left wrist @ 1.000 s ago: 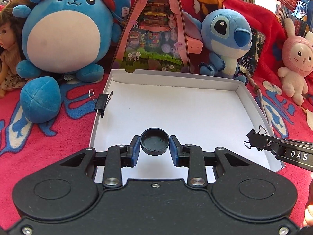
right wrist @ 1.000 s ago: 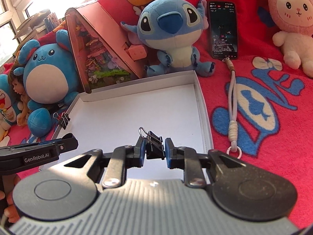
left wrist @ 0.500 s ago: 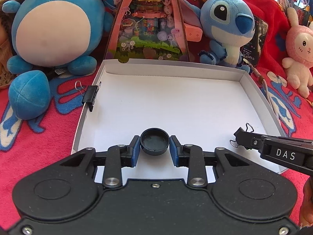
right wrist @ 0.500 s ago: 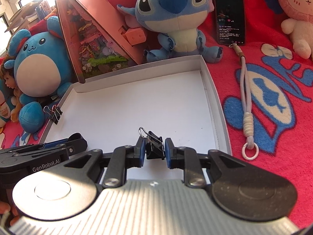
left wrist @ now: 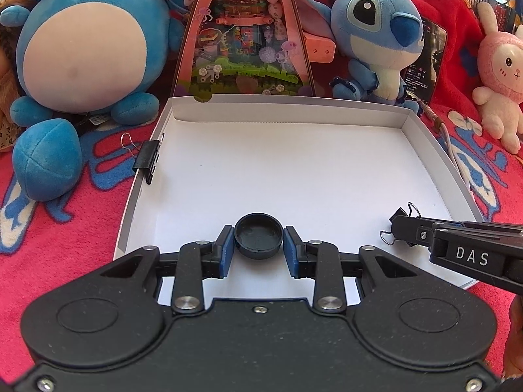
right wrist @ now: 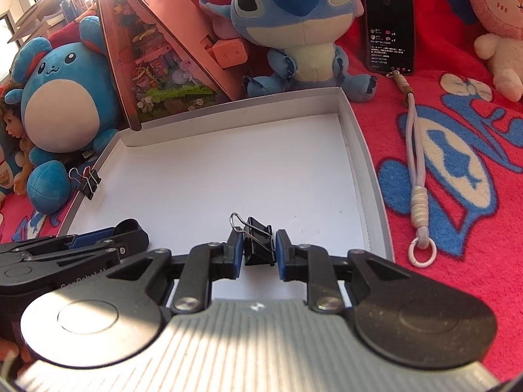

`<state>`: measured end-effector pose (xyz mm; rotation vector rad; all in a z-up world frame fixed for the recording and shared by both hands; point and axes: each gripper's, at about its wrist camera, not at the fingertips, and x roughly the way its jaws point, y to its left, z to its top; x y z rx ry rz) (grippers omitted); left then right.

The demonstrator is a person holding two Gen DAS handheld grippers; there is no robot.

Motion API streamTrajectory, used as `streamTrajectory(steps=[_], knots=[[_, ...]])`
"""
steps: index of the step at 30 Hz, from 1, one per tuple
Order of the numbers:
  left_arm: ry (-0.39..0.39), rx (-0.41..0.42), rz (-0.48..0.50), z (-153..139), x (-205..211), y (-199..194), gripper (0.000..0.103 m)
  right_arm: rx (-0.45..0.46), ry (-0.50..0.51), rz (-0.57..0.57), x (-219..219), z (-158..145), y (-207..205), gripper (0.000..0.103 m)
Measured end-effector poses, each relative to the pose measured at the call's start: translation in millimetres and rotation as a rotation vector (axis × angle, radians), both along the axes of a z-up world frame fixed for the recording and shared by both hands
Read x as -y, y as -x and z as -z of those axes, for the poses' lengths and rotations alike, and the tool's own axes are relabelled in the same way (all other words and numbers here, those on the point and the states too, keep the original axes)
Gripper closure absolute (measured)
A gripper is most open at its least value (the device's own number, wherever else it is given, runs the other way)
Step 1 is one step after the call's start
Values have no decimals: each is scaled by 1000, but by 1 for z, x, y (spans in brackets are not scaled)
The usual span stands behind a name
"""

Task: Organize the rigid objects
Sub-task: 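Carry the black lid with the left tool while the right tool carries the binder clip into the white box, then open the left tool to drop the lid while the right tool releases the clip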

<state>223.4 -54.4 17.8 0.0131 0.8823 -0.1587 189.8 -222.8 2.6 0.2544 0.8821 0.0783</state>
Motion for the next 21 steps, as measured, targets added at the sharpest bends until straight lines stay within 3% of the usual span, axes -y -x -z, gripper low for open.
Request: streamTrajectory(steps=[10,14,21], knots=[[-2,-2,20,-5,2,5,67,27,-25,-21,1,0,6,71],[-6,14,24,-10,1,11,58,52,-10,-33,0,-5,11,55],[-10,66,42,-24,-3,30,43,115,13,-61,0,-18,29,42]])
